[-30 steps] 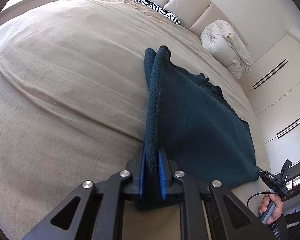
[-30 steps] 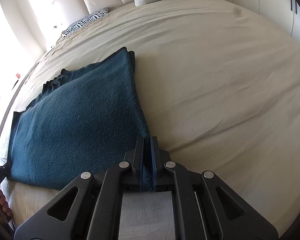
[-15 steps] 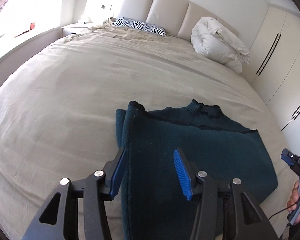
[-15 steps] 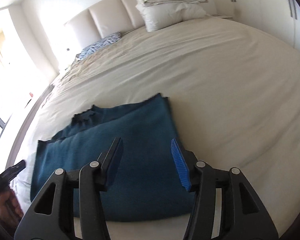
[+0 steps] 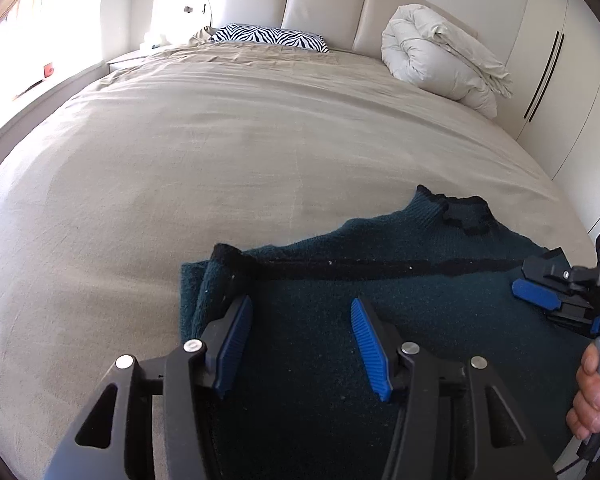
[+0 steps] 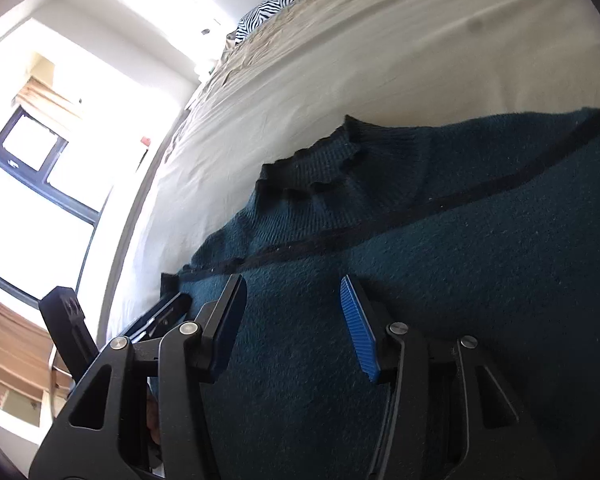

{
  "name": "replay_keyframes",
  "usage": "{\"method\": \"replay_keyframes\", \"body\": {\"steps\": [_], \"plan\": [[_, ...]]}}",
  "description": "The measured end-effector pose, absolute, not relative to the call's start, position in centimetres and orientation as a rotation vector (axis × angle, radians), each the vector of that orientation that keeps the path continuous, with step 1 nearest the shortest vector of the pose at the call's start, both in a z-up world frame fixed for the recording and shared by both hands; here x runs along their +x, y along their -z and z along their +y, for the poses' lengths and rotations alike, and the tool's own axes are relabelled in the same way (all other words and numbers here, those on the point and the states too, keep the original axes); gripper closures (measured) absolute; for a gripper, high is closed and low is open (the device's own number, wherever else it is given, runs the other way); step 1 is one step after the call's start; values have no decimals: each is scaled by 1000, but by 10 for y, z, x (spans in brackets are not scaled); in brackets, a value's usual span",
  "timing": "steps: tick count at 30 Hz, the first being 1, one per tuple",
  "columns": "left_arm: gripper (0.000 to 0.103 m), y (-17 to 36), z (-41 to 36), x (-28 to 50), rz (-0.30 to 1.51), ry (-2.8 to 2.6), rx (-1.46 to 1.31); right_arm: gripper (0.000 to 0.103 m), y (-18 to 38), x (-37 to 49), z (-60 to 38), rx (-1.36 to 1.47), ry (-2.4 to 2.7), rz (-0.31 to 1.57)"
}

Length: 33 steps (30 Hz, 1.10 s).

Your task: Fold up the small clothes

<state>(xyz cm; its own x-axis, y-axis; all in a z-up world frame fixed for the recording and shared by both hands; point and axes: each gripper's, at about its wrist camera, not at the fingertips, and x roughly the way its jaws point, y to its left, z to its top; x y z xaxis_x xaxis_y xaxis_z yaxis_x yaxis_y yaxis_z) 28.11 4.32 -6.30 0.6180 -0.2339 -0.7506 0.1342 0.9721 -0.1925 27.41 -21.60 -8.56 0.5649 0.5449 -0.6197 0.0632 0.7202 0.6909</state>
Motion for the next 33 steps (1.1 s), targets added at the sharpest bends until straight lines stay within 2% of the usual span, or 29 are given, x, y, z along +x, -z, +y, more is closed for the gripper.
{"method": "replay_keyframes", "body": {"steps": [4,7,13,17,20,24,26,29,33], "plan": [[48,65,49,285,884,227,-153,59,90,271,-253,802,-276,889],[48,65,46,283,878,224,-140,70,93,261,-289,846,-227,849],[48,65,42,280,872,215,-118,71,100,229,-375,984,-55,731],[48,66,39,278,869,206,-102,66,87,204,-392,993,37,695],[48,66,38,278,867,202,-97,66,74,190,-364,979,-70,691],[48,67,37,277,865,196,-87,64,61,190,-279,874,-276,778],[48,66,36,276,864,194,-83,60,65,194,-232,825,-365,842],[48,66,35,275,863,193,-81,60,78,198,-175,790,-490,934],[48,66,35,274,862,197,-86,60,104,183,-150,741,-489,1002]]}}
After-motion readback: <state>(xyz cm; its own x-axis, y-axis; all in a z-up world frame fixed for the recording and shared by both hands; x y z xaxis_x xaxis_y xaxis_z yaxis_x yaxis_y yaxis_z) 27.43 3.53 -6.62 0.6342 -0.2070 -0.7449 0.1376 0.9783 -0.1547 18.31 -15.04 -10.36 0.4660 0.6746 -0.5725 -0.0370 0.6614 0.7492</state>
